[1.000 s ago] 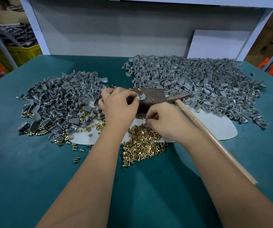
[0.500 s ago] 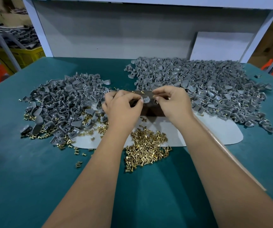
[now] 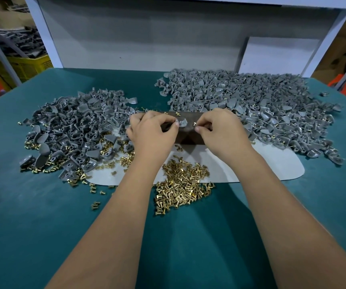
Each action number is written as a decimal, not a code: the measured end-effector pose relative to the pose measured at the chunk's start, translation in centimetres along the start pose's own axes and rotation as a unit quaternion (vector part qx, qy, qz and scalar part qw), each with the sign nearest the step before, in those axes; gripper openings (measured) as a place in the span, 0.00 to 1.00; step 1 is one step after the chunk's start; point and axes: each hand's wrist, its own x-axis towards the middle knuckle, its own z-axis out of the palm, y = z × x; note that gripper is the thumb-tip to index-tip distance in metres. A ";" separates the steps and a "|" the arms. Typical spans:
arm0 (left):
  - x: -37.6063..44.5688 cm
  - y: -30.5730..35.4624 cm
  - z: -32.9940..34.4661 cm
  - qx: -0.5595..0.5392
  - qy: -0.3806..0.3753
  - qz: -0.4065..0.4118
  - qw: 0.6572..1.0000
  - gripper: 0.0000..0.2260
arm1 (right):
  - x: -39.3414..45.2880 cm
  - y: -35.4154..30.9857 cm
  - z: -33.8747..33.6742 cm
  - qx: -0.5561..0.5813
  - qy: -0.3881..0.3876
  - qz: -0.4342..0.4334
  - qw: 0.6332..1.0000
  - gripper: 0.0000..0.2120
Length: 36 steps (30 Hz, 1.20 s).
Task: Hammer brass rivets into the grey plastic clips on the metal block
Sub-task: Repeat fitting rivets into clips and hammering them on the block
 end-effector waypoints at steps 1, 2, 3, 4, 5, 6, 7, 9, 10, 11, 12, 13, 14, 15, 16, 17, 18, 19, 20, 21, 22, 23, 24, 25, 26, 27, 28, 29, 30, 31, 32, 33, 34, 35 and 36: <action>0.0 0.0 0.0 -0.001 0.000 0.000 1.000 0.06 | 0.0 0.0 0.0 -0.009 -0.004 -0.004 1.000 0.03; 0.0 0.0 0.0 -0.003 0.000 0.000 1.000 0.06 | 0.1 0.0 0.1 -0.010 -0.004 -0.004 1.000 0.03; 0.0 0.0 0.0 -0.005 0.000 0.000 1.000 0.06 | 0.2 0.0 0.1 -0.006 0.004 0.002 1.000 0.03; 0.0 0.0 0.0 -0.006 0.000 0.000 1.000 0.06 | 0.3 0.1 0.1 0.001 0.019 0.013 1.000 0.03; 0.0 0.0 0.0 -0.007 -0.001 0.000 1.000 0.06 | 0.4 0.2 0.2 0.007 0.037 0.026 0.999 0.04; 0.0 -0.1 0.0 -0.006 -0.002 0.000 1.000 0.06 | 0.5 0.3 0.3 0.011 0.052 0.038 0.998 0.06; 0.0 -0.1 0.0 -0.006 -0.002 0.000 1.000 0.06 | 0.7 0.3 0.3 0.012 0.061 0.047 0.997 0.08; 0.0 -0.1 0.0 -0.006 -0.002 -0.002 1.000 0.06 | 0.7 0.1 0.5 0.007 0.067 0.044 0.997 0.09; 0.1 -0.1 0.1 -0.006 -0.002 -0.003 1.000 0.06 | 0.7 0.0 0.6 0.002 0.065 0.033 0.997 0.09; 0.1 -0.1 0.1 -0.005 -0.002 -0.003 1.000 0.06 | 0.6 -0.2 0.7 -0.006 0.062 0.021 0.998 0.09; 0.0 -0.1 0.1 -0.004 -0.002 -0.004 1.000 0.06 | 0.6 -0.3 0.9 -0.016 0.058 0.011 0.998 0.09; 0.0 -0.1 0.0 -0.005 -0.001 -0.003 1.000 0.06 | 0.5 -0.5 1.0 -0.024 0.055 0.004 0.998 0.08; 0.0 -0.1 0.0 -0.006 -0.002 -0.003 1.000 0.06 | 0.5 -0.7 1.2 -0.028 0.054 0.002 0.998 0.07; 0.0 -0.1 0.0 -0.008 -0.002 -0.004 1.000 0.06 | 0.5 -0.8 1.3 -0.028 0.053 0.003 0.998 0.07; 0.0 -0.1 0.0 -0.008 -0.002 -0.004 1.000 0.06 | 0.5 -1.0 1.4 -0.026 0.051 0.005 0.998 0.06; 0.0 -0.1 0.0 -0.007 -0.002 -0.005 1.000 0.06 | 0.5 -1.1 1.5 -0.022 0.050 0.008 0.998 0.06; -0.1 -0.1 0.0 -0.007 -0.002 -0.005 1.000 0.06 | 0.5 -1.2 1.6 -0.019 0.050 0.009 0.999 0.05; -0.1 -0.1 0.0 -0.006 -0.001 -0.004 1.000 0.06 | 0.5 -1.3 1.8 -0.021 0.048 0.007 0.999 0.05; -0.1 -0.1 0.0 -0.006 -0.001 -0.003 1.000 0.06 | 0.4 -1.3 1.9 -0.032 0.045 0.001 0.998 0.05; -0.1 -0.1 0.0 -0.006 0.000 -0.001 1.000 0.06 | 0.4 -1.2 2.0 -0.043 0.043 -0.006 0.998 0.05; -0.1 -0.1 0.0 -0.006 0.000 -0.001 1.000 0.06 | 0.4 -1.2 2.1 -0.046 0.043 -0.011 0.998 0.05; -0.1 0.0 0.0 -0.004 0.001 0.000 1.000 0.06 | 0.4 -1.2 2.1 -0.030 0.048 -0.009 0.998 0.05; 0.0 0.0 0.0 -0.001 0.001 0.001 1.000 0.06 | 0.4 -1.3 2.0 0.001 0.058 -0.001 0.998 0.04; 0.0 0.0 0.0 0.003 0.002 0.002 1.000 0.06 | 0.4 -1.3 1.8 0.038 0.072 0.007 0.997 0.04; 0.0 0.0 0.0 0.006 0.002 0.004 1.000 0.07 | 0.4 -1.4 1.7 0.072 0.090 0.016 0.993 0.05; -0.1 0.1 -0.1 0.010 0.002 0.006 1.000 0.07 | 0.5 -1.4 1.6 0.102 0.104 0.025 0.989 0.06; -0.1 0.1 -0.1 0.016 0.001 0.008 1.000 0.08 | 0.4 -1.4 1.5 0.133 0.110 0.035 0.984 0.06; -0.2 0.2 -0.2 0.024 0.003 0.012 1.000 0.09 | 0.4 -1.5 1.5 0.163 0.108 0.044 0.980 0.06; -0.2 0.4 -0.3 0.031 0.012 0.020 0.999 0.09 | 0.3 -1.5 1.5 0.190 0.103 0.051 0.975 0.06; -0.3 0.5 -0.5 0.036 0.029 0.033 0.998 0.09 | 0.2 -1.5 1.5 0.215 0.100 0.055 0.970 0.06; -0.4 0.8 -0.7 0.038 0.053 0.054 0.996 0.09 | 0.2 -1.5 1.6 0.240 0.100 0.059 0.964 0.05; -0.5 1.0 -0.9 0.037 0.081 0.083 0.993 0.08 | 0.1 -1.6 1.5 0.272 0.103 0.061 0.955 0.05; -0.6 1.3 -1.1 0.034 0.104 0.114 0.987 0.07 | 0.1 -1.7 1.4 0.310 0.104 0.063 0.943 0.05; -0.7 1.5 -1.2 0.029 0.119 0.143 0.982 0.06 | 0.2 -1.8 1.3 0.353 0.100 0.068 0.928 0.07; -0.8 1.6 -1.3 0.019 0.126 0.166 0.978 0.06 | 0.2 -1.9 1.2 0.395 0.090 0.077 0.911 0.08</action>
